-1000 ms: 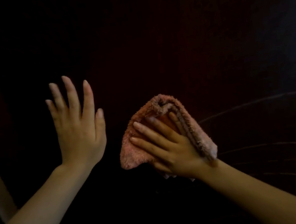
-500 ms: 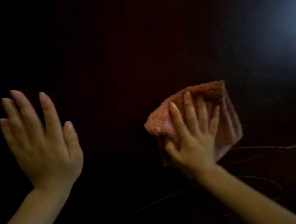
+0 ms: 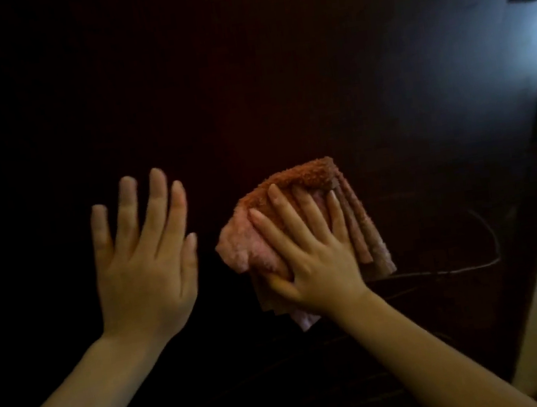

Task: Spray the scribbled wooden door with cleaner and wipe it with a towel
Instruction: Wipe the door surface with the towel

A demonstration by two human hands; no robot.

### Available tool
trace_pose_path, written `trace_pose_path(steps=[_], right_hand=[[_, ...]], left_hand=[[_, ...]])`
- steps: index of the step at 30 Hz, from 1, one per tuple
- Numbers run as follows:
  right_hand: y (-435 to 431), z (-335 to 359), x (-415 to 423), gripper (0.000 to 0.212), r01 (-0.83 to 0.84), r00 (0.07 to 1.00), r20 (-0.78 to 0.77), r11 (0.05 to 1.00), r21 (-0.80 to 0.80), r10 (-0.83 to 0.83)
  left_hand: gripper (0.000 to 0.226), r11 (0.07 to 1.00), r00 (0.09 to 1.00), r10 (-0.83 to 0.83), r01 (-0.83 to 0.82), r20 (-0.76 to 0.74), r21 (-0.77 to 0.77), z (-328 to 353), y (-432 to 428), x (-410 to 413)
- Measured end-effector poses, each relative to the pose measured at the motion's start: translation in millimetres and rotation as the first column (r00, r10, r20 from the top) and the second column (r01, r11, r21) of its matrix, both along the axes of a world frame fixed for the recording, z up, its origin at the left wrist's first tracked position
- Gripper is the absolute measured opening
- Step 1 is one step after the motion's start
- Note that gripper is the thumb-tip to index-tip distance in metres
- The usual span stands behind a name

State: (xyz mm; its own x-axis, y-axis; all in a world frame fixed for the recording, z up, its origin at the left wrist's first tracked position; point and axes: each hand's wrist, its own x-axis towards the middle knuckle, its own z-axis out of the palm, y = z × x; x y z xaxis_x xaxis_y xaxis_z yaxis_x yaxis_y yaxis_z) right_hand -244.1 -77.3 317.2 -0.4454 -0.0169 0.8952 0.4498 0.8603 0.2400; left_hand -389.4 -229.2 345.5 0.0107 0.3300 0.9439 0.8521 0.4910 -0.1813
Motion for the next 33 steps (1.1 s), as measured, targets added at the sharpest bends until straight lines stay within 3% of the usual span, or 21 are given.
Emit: trace_pose_path(steps=[4,8,10,14,20,24,29,33], right_hand=[[38.9,1.8,33.3,0.075,0.065,0.969,-0.201,0.934,-0.350,-0.143],[17.6,8.1,14.4,0.075,-0.063,0.924,-0.350,0.842,-0.536,-0.153],[12.0,9.3,9.4,0.074,-0.105,0.927,-0.356,0.830,-0.548,-0.118],[47.1,-1.2,36.3,0.073,-0.009,0.955,-0.272,0.903,-0.430,-0.120],[75.2,-12.7,55.1,0.078,-0.111,0.879,-0.459,0.882,-0.458,-0.128],[77.9,-15.9,53.8,0.071,-0.104,0.877,-0.463,0.889,-0.446,-0.130],[100.5,-32.1,75.3,0.073,-0.116,0.828,-0.513,0.825,-0.553,-0.228],[128.8,-42.5,98.6,0.076,-0.220,0.679,-0.609,0.677,-0.702,-0.410]], left_hand=[[0.052,1.000,0.994,-0.002,-0.001,-0.109,-0.027,5.6,22.5,20.9],[0.053,0.995,0.981,0.019,-0.038,-0.193,-0.092,8.3,58.8,45.8],[0.054,0.993,0.978,0.049,-0.070,-0.204,-0.092,8.1,62.1,45.0],[0.055,0.995,0.980,0.035,-0.053,-0.197,-0.083,5.7,61.2,43.5],[0.052,0.996,0.980,0.028,-0.043,-0.197,-0.076,5.1,67.7,55.0],[0.049,0.975,0.956,-0.094,0.033,-0.277,-0.220,-1.9,98.3,81.1],[0.051,0.977,0.955,-0.072,0.008,-0.289,-0.214,-9.1,112.4,83.0],[0.051,0.975,0.955,-0.099,0.036,-0.281,-0.221,-9.5,113.0,82.9]])
